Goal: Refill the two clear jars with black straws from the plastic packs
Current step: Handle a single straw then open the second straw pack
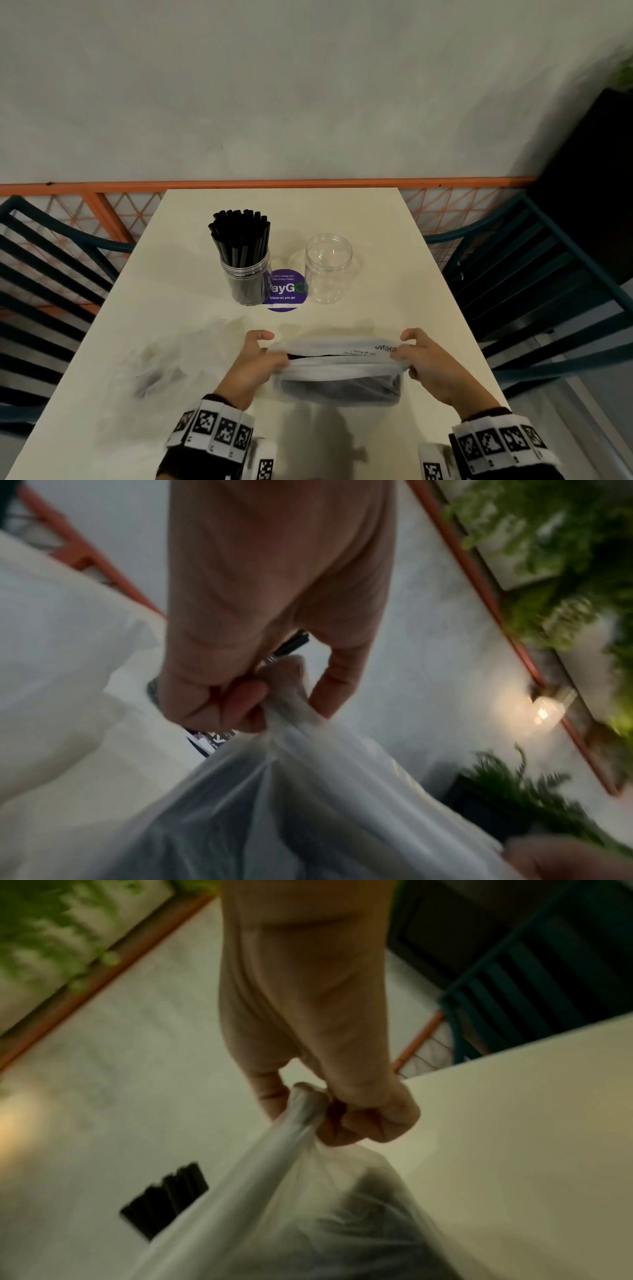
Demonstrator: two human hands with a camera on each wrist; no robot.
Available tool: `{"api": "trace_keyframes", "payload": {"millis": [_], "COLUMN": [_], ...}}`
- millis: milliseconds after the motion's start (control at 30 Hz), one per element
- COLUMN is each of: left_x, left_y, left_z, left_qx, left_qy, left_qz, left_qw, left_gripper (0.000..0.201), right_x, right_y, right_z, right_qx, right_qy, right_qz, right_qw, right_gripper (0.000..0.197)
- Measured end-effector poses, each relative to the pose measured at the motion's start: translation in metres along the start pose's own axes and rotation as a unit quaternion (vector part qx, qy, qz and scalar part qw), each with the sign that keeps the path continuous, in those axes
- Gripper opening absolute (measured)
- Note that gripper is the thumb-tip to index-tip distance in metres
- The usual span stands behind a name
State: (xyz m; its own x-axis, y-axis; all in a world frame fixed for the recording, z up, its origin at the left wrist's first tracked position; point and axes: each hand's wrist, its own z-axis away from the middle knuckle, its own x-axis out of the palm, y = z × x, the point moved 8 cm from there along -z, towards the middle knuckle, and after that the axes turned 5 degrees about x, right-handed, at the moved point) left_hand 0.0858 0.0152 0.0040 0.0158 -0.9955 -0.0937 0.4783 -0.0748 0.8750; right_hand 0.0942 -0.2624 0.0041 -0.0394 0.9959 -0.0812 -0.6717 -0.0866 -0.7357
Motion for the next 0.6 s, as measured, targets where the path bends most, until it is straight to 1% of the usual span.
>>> {"api": "trace_keyframes", "payload": {"millis": [67, 133, 200, 233, 300, 333, 400, 433, 467, 533, 600], "left_x": [-0.004, -0.014, -0.021, -0.023, -0.022, -0.019, -0.011, -0.008, -0.007, -0.005, -0.004], "left_y": [0.003, 0.010, 0.019, 0.020, 0.017, 0.014, 0.006, 0.001, -0.004, -0.010, -0.014], "left_z": [-0.001, -0.002, -0.002, -0.003, -0.003, -0.004, -0.004, -0.004, -0.006, -0.006, -0.005], "left_qx": [0.016, 0.048, 0.084, 0.091, 0.091, 0.083, 0.034, 0.002, -0.029, -0.079, -0.113], "left_qy": [0.052, 0.114, 0.141, 0.137, 0.100, 0.078, 0.038, 0.028, 0.022, 0.007, 0.001], "left_qz": [-0.054, -0.130, -0.211, -0.225, -0.198, -0.159, -0.064, -0.016, 0.030, 0.120, 0.195], "left_qw": [0.997, 0.984, 0.964, 0.960, 0.971, 0.981, 0.997, 0.999, 0.999, 0.990, 0.974], "left_gripper": [0.034, 0.022, 0.013, 0.014, 0.022, 0.024, 0.028, 0.029, 0.028, 0.025, 0.025], "right_x": [-0.005, -0.010, -0.017, -0.017, -0.015, -0.011, -0.003, 0.000, 0.001, 0.000, 0.000], "right_y": [-0.006, -0.017, -0.023, -0.023, -0.018, -0.014, -0.005, -0.001, 0.004, 0.015, 0.021], "right_z": [0.001, 0.004, 0.009, 0.010, 0.007, 0.006, 0.002, 0.000, -0.004, -0.009, -0.009], "right_qx": [-0.036, -0.080, -0.102, -0.109, -0.100, -0.084, -0.043, -0.018, 0.009, 0.066, 0.106], "right_qy": [0.083, 0.148, 0.188, 0.186, 0.146, 0.118, 0.064, 0.041, 0.021, -0.013, -0.056], "right_qz": [0.082, 0.140, 0.181, 0.185, 0.146, 0.115, 0.054, 0.017, -0.029, -0.128, -0.216], "right_qw": [0.992, 0.976, 0.960, 0.959, 0.973, 0.983, 0.996, 0.999, 0.999, 0.989, 0.969], "right_gripper": [0.018, 0.017, 0.017, 0.016, 0.014, 0.012, 0.008, 0.005, 0.003, 0.018, 0.029]}}
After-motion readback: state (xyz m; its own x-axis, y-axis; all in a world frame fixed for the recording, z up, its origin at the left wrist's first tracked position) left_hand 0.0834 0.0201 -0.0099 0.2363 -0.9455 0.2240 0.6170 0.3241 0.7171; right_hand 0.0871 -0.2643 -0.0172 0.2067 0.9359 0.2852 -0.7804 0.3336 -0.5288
